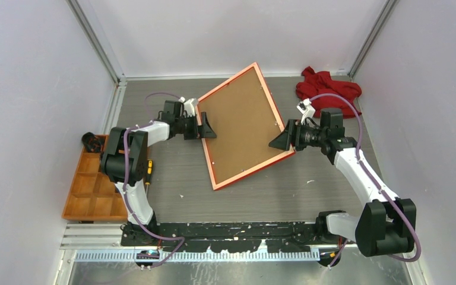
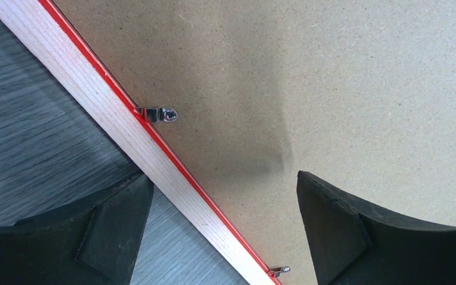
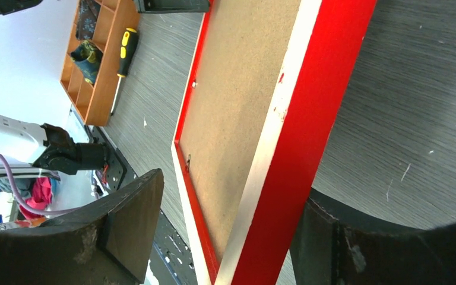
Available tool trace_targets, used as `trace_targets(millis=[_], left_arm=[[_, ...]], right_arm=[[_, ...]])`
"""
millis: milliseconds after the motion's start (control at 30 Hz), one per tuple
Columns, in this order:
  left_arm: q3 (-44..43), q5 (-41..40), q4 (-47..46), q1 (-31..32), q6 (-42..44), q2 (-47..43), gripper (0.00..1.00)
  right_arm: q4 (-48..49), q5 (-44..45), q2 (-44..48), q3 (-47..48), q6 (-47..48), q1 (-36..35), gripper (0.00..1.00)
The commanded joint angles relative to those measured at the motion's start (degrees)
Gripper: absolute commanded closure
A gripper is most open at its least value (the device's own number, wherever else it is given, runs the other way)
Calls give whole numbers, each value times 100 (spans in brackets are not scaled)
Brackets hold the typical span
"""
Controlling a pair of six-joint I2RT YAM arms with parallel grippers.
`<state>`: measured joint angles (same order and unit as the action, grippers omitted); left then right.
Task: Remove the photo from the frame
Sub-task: Turn over the photo frame at the center of the board.
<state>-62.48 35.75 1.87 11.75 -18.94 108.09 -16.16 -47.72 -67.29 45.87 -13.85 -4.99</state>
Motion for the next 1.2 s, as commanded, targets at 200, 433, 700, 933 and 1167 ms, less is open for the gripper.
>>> trace_targets(millis=[200, 433, 700, 933, 1167], left_arm=[[82, -353, 412, -107, 198, -89, 7], [100, -284, 386, -211, 190, -122, 7], [113, -225, 358, -276, 163, -117, 7], [95, -209, 384, -286, 162, -87, 7], [60, -209, 426, -299, 154, -117, 7]], right_arm=[[494, -51, -218, 142, -10, -27, 19], [666, -17, -494, -23, -39, 32, 12], [901, 6, -929, -159, -144, 57, 10], [916, 327, -1162, -161, -127, 60, 9], [808, 628, -1394, -137, -49, 59, 9]])
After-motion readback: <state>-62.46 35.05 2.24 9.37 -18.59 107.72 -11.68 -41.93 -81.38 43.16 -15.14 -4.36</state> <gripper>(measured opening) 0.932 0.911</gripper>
